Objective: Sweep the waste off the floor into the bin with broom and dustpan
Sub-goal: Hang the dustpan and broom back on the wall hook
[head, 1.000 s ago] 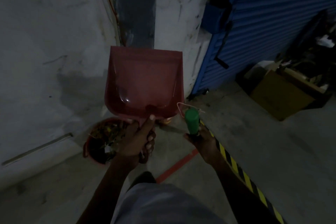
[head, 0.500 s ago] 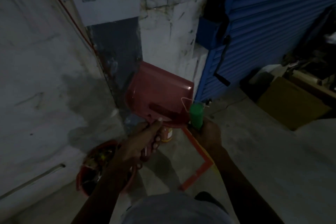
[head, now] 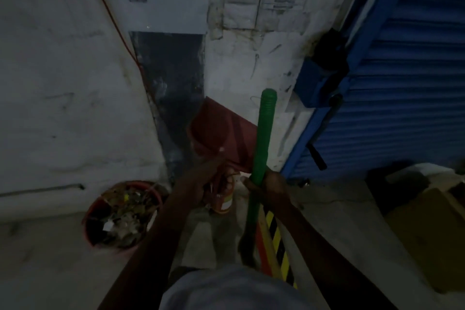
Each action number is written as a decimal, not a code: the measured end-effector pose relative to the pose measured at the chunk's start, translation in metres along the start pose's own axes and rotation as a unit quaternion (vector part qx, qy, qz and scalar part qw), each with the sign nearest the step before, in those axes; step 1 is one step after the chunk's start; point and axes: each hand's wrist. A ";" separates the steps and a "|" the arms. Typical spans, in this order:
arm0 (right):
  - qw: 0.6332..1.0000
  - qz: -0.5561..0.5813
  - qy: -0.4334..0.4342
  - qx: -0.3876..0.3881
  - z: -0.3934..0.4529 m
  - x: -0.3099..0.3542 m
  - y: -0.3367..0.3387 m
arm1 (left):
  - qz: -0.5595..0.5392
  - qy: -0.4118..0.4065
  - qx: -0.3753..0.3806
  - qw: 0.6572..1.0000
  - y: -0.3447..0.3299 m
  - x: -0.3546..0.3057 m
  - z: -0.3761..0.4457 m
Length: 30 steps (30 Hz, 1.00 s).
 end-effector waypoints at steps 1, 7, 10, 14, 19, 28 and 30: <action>1.000 -0.019 0.016 -0.014 0.003 -0.003 0.007 | -0.017 -0.002 -0.011 1.000 -0.009 0.003 0.000; 0.993 -0.058 0.092 -0.050 0.028 -0.021 0.036 | -0.044 -0.061 -0.036 0.997 -0.005 0.033 0.022; 0.992 -0.053 0.096 -0.064 0.042 -0.026 0.045 | 0.027 -0.030 -0.035 0.999 -0.033 -0.011 -0.018; 0.994 -0.071 0.063 -0.062 0.067 -0.032 0.062 | 0.162 -0.060 -0.057 0.983 -0.030 -0.030 -0.019; 0.994 -0.059 0.027 -0.085 0.102 -0.043 0.076 | 0.319 -0.022 -0.059 0.945 0.005 -0.067 0.013; 0.995 -0.022 -0.018 -0.093 0.146 -0.050 0.069 | 0.521 -0.125 -0.094 0.839 -0.018 -0.133 0.046; 0.995 -0.025 -0.030 -0.091 0.154 -0.049 0.070 | 0.565 -0.126 -0.115 0.807 -0.019 -0.146 0.050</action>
Point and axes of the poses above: each hand's wrist, its own z-axis towards the middle knuckle, its own y-axis out of the back of the hand, x = y × z, and after that the axes turned 11 degrees about x, right-handed
